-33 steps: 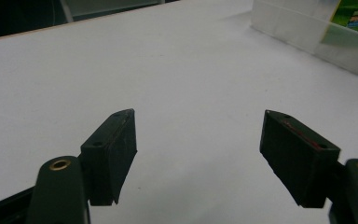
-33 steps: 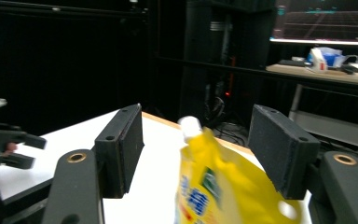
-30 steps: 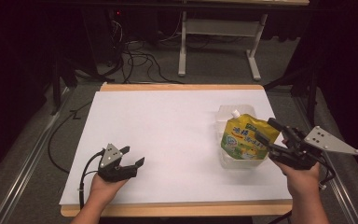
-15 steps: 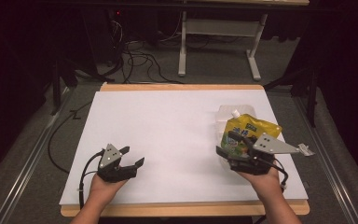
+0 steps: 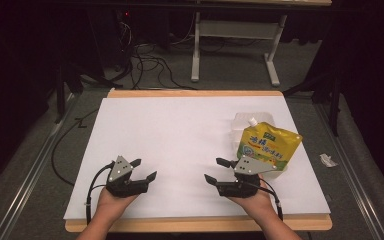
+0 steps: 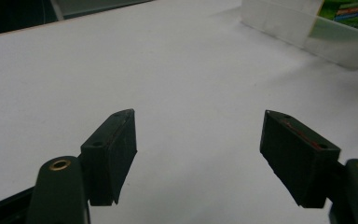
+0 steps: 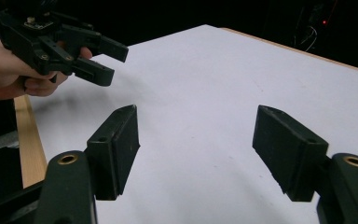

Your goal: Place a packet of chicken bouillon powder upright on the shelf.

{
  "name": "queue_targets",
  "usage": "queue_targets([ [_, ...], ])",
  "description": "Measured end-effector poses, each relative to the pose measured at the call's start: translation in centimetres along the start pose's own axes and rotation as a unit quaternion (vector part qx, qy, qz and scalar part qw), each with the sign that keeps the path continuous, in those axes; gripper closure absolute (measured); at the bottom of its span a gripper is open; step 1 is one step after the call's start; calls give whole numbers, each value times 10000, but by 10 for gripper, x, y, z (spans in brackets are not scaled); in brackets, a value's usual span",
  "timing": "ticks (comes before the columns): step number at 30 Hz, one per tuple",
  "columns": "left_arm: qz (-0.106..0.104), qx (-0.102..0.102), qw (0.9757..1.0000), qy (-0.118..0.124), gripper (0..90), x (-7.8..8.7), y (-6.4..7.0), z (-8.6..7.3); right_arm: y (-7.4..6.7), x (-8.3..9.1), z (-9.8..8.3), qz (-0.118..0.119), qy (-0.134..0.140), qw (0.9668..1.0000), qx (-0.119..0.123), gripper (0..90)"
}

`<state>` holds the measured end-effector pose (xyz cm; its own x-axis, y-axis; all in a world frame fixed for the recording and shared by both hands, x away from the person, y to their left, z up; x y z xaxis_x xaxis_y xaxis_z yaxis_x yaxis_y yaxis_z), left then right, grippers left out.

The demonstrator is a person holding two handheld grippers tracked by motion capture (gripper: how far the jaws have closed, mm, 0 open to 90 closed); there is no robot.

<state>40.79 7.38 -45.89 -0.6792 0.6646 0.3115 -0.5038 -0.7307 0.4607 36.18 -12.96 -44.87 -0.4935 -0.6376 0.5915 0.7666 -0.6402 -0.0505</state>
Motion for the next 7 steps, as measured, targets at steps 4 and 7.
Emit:
queue_targets([
  [4, -1, -9, 10000, -12, 277, 0, 0, -1, 5, 3, -1, -33, 26, 10000, -42, 322],
  [7, -8, -30, 10000, -13, 277, 1, 1, -1, 7, 5, -1, -45, 47, 10000, -24, 321],
])
Point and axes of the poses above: each handheld gripper's, and its own axes: x roughly backward along the jaws, z roughly out of its top, y roughly to its right, the point moved 9 cm from there along -x, roughly forward along the jaws, and after that the axes turned 14 degrees about -y, right-handed, at the moved point
